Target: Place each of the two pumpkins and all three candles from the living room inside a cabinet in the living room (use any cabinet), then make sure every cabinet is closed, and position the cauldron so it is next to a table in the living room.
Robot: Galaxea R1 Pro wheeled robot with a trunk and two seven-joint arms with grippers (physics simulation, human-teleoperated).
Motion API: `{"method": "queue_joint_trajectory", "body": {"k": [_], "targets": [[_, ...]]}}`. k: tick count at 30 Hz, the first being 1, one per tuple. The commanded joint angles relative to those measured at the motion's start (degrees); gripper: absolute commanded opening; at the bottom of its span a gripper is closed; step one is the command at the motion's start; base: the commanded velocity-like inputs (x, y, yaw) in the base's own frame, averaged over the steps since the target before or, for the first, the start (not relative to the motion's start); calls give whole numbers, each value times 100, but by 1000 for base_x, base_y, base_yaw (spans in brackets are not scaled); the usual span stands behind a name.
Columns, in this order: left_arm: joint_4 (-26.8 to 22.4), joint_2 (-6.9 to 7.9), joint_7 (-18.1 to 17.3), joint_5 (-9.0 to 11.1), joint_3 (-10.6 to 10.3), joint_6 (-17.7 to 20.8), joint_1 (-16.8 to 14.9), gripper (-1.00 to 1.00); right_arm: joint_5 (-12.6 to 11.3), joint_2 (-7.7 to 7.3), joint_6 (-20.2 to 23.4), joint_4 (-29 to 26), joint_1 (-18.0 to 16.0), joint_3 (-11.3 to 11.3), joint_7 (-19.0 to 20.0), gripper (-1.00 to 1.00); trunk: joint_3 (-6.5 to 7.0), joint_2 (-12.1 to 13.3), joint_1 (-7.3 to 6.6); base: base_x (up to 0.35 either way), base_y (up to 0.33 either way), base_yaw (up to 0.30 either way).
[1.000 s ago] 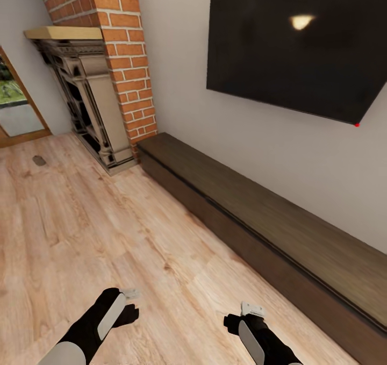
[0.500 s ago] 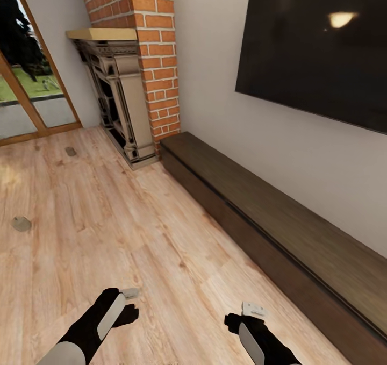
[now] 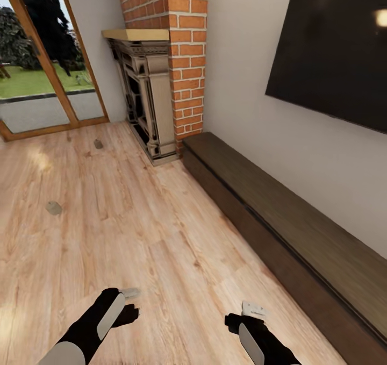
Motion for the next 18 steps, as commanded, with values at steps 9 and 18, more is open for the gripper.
{"method": "queue_joint_trajectory", "body": {"k": [9, 18], "targets": [[0, -4, -26, 23, 11, 0, -1, 100, 4, 3, -12, 19, 0, 0, 0, 100, 127, 362, -198, 0, 0, 270], [0, 4, -33, 23, 4, -2, 0, 100, 5, -1, -12, 27, 0, 0, 0, 100, 253, 723, -396, 0, 0, 270]]}}
